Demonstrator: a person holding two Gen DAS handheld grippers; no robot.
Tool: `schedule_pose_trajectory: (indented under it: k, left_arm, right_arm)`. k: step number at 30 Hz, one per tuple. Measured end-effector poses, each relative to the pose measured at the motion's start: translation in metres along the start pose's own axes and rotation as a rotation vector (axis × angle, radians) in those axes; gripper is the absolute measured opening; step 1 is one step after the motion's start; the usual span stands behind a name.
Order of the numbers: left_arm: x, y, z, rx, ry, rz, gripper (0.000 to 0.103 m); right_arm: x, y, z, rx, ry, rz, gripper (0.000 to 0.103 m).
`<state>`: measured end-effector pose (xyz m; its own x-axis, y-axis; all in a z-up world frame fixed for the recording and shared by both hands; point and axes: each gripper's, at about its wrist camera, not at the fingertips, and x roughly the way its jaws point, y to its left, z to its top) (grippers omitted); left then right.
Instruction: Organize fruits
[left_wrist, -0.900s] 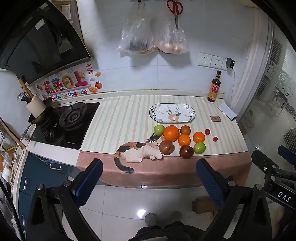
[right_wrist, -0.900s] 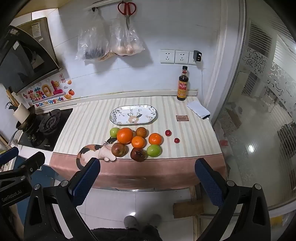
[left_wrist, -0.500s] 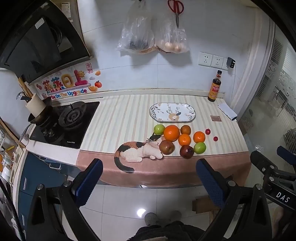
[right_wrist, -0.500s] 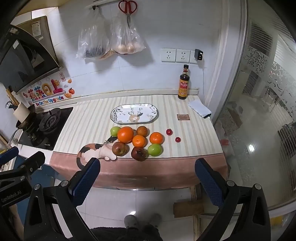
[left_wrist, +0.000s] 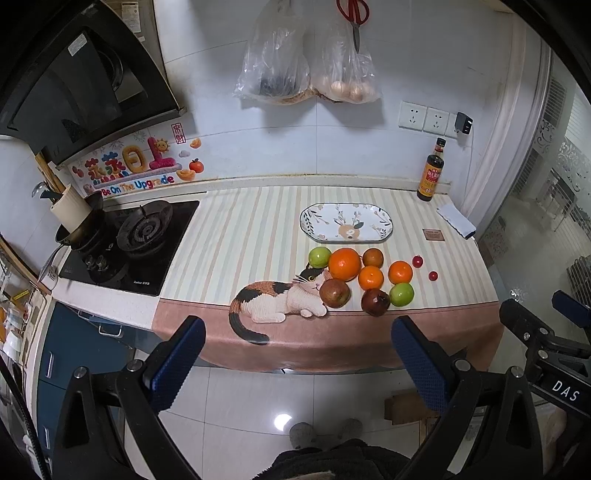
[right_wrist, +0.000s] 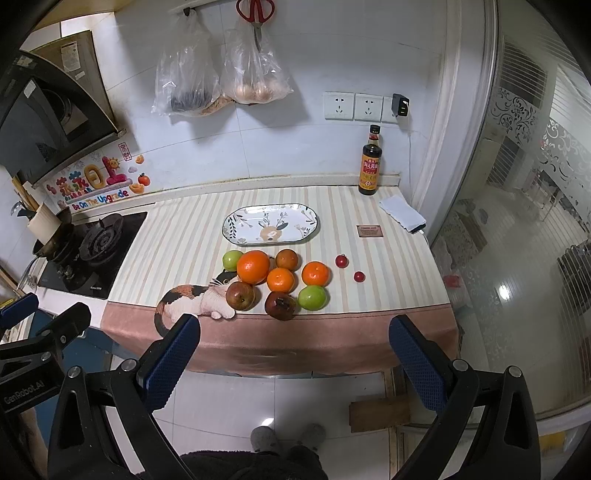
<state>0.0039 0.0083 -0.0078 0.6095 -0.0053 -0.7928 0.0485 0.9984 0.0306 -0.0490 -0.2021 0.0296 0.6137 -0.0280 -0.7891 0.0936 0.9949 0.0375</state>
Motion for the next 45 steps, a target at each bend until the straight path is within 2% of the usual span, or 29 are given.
schedule_pose_trajectory:
  k: [45]
  left_arm:
    - [0.005, -0.002, 0.009, 0.006, -0.006, 0.004, 0.103]
  right_arm:
    - [-0.006, 0.003, 0.009, 0.003, -0.009, 0.008, 0.103]
